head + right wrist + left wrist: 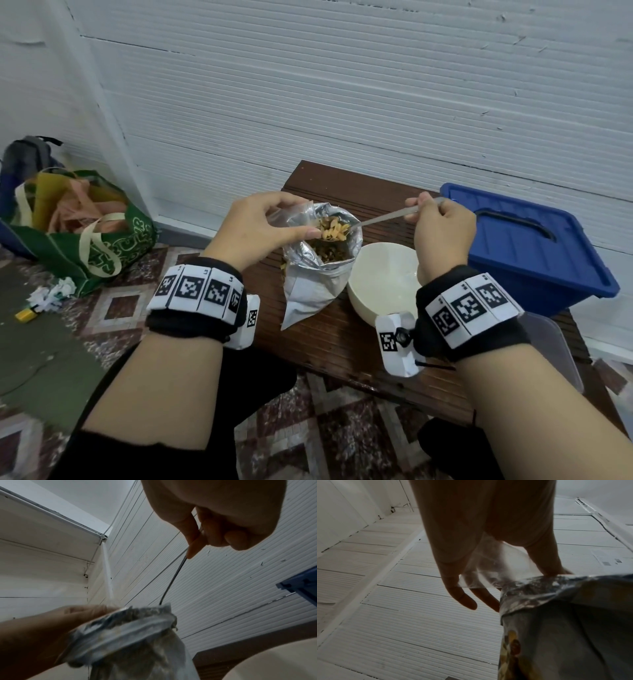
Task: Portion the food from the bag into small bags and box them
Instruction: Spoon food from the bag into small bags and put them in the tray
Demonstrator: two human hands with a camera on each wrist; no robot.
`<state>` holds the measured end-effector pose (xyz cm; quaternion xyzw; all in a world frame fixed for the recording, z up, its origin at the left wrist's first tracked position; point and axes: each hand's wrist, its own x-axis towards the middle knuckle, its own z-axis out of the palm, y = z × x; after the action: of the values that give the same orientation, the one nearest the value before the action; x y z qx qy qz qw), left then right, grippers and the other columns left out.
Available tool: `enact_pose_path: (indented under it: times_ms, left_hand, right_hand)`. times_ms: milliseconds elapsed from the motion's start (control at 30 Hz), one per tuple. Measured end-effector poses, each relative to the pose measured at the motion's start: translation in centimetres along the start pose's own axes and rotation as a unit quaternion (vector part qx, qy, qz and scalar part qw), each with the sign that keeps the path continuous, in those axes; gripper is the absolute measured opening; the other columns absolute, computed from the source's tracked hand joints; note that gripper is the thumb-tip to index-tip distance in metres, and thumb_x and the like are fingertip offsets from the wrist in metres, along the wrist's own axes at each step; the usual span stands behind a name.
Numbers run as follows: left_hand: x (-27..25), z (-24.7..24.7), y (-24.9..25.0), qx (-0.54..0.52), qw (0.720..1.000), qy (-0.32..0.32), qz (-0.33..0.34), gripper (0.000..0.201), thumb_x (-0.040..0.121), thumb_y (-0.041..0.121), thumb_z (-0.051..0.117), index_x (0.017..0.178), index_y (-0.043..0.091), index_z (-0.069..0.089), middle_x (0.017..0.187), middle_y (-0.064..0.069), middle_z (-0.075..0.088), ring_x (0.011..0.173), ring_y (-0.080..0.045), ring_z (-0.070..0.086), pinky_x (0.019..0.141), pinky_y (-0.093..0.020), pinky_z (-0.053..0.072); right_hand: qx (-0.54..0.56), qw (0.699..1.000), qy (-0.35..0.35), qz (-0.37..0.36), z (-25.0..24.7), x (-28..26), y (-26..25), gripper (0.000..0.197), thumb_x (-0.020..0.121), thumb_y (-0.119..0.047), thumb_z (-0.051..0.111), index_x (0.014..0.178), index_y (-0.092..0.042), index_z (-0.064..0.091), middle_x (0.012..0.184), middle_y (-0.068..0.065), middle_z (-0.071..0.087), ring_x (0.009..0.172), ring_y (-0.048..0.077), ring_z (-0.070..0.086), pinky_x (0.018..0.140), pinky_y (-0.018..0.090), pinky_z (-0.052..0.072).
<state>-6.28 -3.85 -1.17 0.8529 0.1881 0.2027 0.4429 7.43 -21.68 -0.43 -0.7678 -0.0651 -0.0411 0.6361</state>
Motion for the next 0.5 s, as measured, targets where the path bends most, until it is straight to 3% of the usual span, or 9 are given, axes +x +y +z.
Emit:
enact_pose_path:
  times_ms: [33,167,267,333,433,500]
  left_hand:
    - [0.1,-0.1,0.0,0.004,1.000,-0.001,0.000,0.052,0.060,0.046,0.083,0.108,0.031,0.069,0.099,0.017,0.068,0.093,0.004,0.060,0.079,-0.012,0.045]
    - [0.4,-0.2,-0.1,0.022,1.000,-0.010,0.000,0.053,0.060,0.047,0.083,0.108,0.030,0.069,0.101,0.018,0.067,0.097,0.005,0.058,0.077,-0.010,0.042]
    - [0.8,-0.2,0.1,0.033,0.999,-0.018,-0.003,0.053,0.059,0.049,0.083,0.106,0.032,0.069,0.101,0.019,0.066,0.098,0.006,0.057,0.077,-0.008,0.040]
    - [1.0,0.0,0.4,0.039,0.999,-0.032,-0.003,0.050,0.059,0.048,0.084,0.105,0.033,0.069,0.099,0.020,0.066,0.097,0.008,0.056,0.075,-0.007,0.039]
    - [1.2,0.3,1.0,0.046,0.997,-0.053,-0.010,0.046,0.061,0.043,0.085,0.103,0.034,0.068,0.097,0.023,0.064,0.089,0.014,0.053,0.065,0.000,0.038]
    - [1.3,0.6,1.3,0.050,0.997,-0.059,-0.007,0.047,0.060,0.044,0.086,0.102,0.034,0.068,0.097,0.020,0.064,0.088,0.010,0.056,0.064,0.000,0.040]
  right_hand:
    - [0.004,1.000,0.005,-0.003,-0.2,0.3,-0.2,0.036,0.097,-0.021,0.050,0.064,-0.018,0.061,0.071,-0.013,0.064,0.066,-0.010,0.055,0.060,0.005,0.038]
    - [0.018,1.000,0.019,0.000,-0.7,1.2,-1.1,0.036,0.096,-0.021,0.051,0.063,-0.020,0.065,0.064,-0.011,0.063,0.074,0.012,0.061,0.080,0.035,0.054]
    - [0.027,1.000,-0.005,0.010,-0.4,1.4,-1.7,0.036,0.095,-0.020,0.051,0.063,-0.017,0.066,0.065,-0.009,0.065,0.080,0.017,0.065,0.085,0.041,0.054]
    - [0.026,0.999,-0.029,0.006,0.0,1.4,-1.9,0.039,0.096,-0.019,0.051,0.058,-0.016,0.062,0.069,-0.009,0.067,0.082,0.014,0.065,0.083,0.035,0.054]
    - [0.015,0.998,-0.063,-0.004,0.8,1.1,-2.2,0.043,0.097,-0.016,0.050,0.055,-0.014,0.058,0.078,-0.007,0.069,0.076,-0.001,0.060,0.068,0.009,0.044]
    - [0.017,0.996,-0.082,-0.004,1.2,1.2,-2.4,0.044,0.097,-0.013,0.049,0.054,-0.012,0.057,0.081,-0.007,0.069,0.075,-0.007,0.057,0.067,0.007,0.041]
